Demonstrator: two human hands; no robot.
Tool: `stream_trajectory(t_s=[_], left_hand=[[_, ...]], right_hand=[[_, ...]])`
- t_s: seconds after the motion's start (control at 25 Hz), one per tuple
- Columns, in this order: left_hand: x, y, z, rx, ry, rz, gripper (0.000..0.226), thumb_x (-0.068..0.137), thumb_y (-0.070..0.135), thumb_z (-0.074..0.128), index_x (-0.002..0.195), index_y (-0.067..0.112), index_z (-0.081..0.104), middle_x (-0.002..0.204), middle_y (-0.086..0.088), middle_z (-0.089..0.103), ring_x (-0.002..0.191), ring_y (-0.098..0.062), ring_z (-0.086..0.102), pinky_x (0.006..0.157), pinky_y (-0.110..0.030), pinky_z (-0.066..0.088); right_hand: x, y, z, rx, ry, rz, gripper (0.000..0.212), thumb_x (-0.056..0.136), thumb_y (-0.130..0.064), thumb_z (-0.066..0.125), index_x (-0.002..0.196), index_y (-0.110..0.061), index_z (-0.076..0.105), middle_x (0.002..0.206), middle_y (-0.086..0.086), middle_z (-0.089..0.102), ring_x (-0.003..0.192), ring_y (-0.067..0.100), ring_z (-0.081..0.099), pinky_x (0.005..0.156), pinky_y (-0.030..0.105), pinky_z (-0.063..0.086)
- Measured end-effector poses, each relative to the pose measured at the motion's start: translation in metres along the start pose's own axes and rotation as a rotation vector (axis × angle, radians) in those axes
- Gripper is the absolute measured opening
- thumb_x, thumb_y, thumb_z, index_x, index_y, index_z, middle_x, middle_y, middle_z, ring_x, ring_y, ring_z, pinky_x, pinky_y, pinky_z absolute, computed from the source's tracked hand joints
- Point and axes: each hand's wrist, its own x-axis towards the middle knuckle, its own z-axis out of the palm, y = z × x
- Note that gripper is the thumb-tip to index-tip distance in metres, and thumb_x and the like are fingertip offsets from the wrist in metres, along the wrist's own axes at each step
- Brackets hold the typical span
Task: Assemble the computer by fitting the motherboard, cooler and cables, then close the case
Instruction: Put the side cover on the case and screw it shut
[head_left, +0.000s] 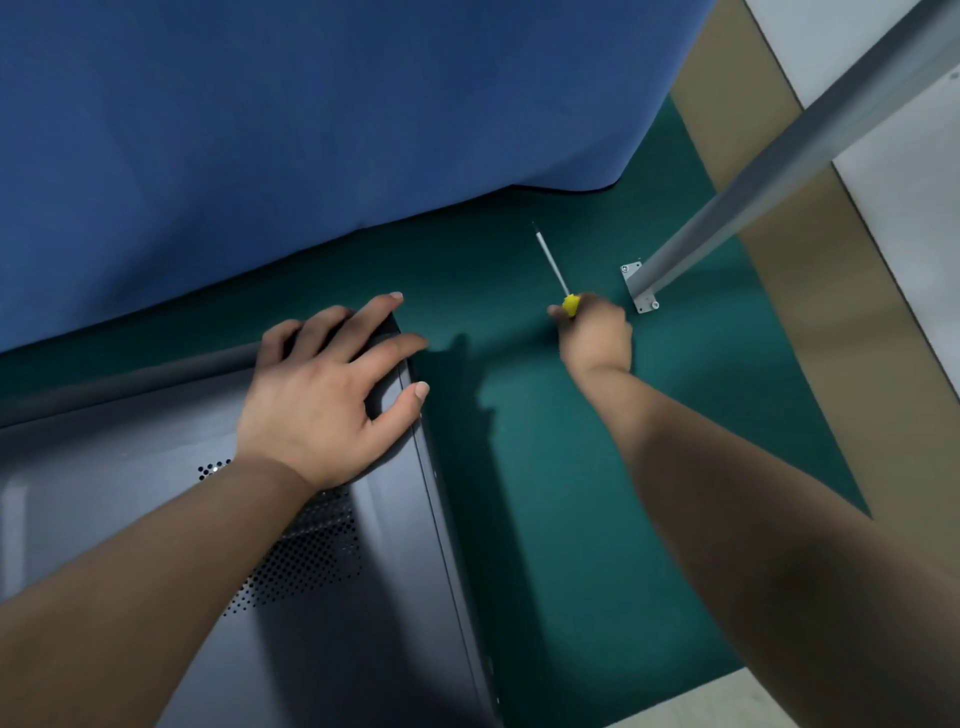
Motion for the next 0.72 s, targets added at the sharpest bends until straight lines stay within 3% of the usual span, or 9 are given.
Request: stream_trajectory(t_s=[0.08, 0.24, 0.4, 0.48, 0.52, 0.64, 0.72], left_hand=[[0.001, -0.002, 0.000, -0.002, -0.002, 0.000, 0.047, 0.095, 0.066, 0.036, 0.132, 0.047, 0.058, 0.159, 0.016, 0.040, 0.136, -0.026, 0.046, 0.109, -0.049, 0.031], [0.000, -0.003, 0.006, -0.019, 0.005, 0.008, 0.049, 0.096, 0.070, 0.034, 0.135, 0.049, 0.054, 0.160, 0.016, 0.039, 0.138, -0.024, 0.044, 0.109, -0.051, 0.032], [-0.006, 0.001, -0.006, -0.142, -0.087, -0.022, 0.051, 0.097, 0.066, 0.039, 0.145, 0.050, 0.044, 0.166, 0.017, 0.028, 0.153, -0.017, 0.025, 0.119, -0.049, 0.020], [-0.029, 0.013, -0.012, -0.373, -0.046, -0.135, 0.046, 0.099, 0.049, 0.054, 0.144, 0.043, 0.051, 0.164, 0.013, 0.035, 0.154, -0.017, 0.023, 0.124, -0.045, 0.015], [-0.050, 0.022, -0.015, -0.537, 0.001, -0.176, 0.040, 0.099, 0.038, 0.060, 0.139, 0.037, 0.058, 0.158, 0.008, 0.046, 0.151, -0.020, 0.030, 0.124, -0.042, 0.019], [-0.134, 0.054, -0.028, -1.091, 0.075, -0.227, 0.020, 0.098, 0.014, 0.066, 0.113, 0.025, 0.074, 0.118, 0.003, 0.074, 0.117, -0.013, 0.064, 0.107, -0.032, 0.046], [-0.194, 0.063, -0.044, -1.378, 0.017, -0.293, 0.021, 0.099, 0.013, 0.066, 0.098, 0.029, 0.079, 0.101, 0.004, 0.078, 0.099, -0.010, 0.071, 0.094, -0.029, 0.054]], right_hand=[[-0.026, 0.002, 0.000, 0.091, -0.050, 0.025, 0.038, 0.098, -0.044, 0.062, 0.100, -0.007, 0.067, 0.096, 0.018, 0.072, 0.090, 0.038, 0.068, 0.073, 0.035, 0.049], [-0.091, 0.006, -0.010, 0.601, -0.187, 0.125, 0.023, 0.093, -0.034, 0.068, 0.088, -0.012, 0.070, 0.071, -0.004, 0.073, 0.056, 0.008, 0.065, 0.065, 0.036, 0.056], [-0.181, -0.002, -0.049, 0.874, -0.173, 0.057, 0.014, 0.089, -0.029, 0.075, 0.080, -0.019, 0.073, 0.071, -0.004, 0.073, 0.057, 0.005, 0.061, 0.057, 0.021, 0.051], [-0.229, -0.008, -0.067, 0.953, -0.159, 0.041, 0.012, 0.085, -0.031, 0.079, 0.079, -0.021, 0.075, 0.074, -0.001, 0.074, 0.061, 0.006, 0.062, 0.059, 0.020, 0.051], [-0.255, -0.012, -0.074, 0.981, -0.165, 0.035, 0.011, 0.084, -0.030, 0.080, 0.079, -0.022, 0.075, 0.075, -0.001, 0.075, 0.062, 0.006, 0.063, 0.060, 0.021, 0.051], [-0.324, -0.029, -0.076, 1.029, -0.232, 0.003, 0.006, 0.083, -0.021, 0.082, 0.082, -0.019, 0.076, 0.074, -0.002, 0.075, 0.061, 0.008, 0.063, 0.058, 0.024, 0.050], [-0.372, -0.039, -0.072, 1.059, -0.287, -0.016, 0.011, 0.082, -0.020, 0.083, 0.083, -0.016, 0.073, 0.073, 0.001, 0.074, 0.060, 0.009, 0.063, 0.056, 0.023, 0.049]])
